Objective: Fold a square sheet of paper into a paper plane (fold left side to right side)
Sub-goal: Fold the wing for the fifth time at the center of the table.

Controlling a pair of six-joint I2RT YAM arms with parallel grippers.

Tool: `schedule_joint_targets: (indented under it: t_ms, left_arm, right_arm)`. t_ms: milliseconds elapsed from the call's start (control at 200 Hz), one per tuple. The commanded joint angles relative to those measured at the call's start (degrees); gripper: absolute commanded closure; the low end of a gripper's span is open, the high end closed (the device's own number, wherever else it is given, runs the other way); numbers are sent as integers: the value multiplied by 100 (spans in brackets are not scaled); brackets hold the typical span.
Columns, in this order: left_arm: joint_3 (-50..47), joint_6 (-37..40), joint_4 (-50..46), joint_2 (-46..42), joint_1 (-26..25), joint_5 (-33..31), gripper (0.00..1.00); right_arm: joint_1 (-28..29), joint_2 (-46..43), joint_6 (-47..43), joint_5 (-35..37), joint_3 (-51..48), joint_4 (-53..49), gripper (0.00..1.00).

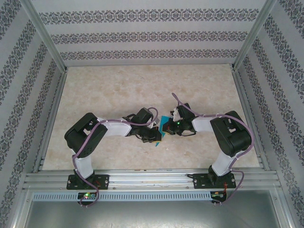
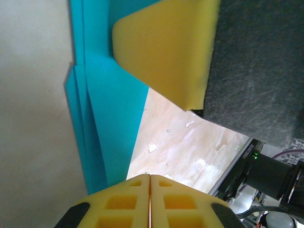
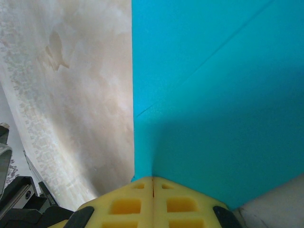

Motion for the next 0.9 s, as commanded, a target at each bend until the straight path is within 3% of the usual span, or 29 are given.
schedule_joint_targets:
  t_ms: [0,894]
  left_arm:
    - [-110,-61,176,110,-63,12,91]
    - [-359,-42,174,104,-80,-59,91]
  right_arm:
    - [40,418,-197,748,-203,-842,100]
    - [93,447,-256,853,-88,-1062,100]
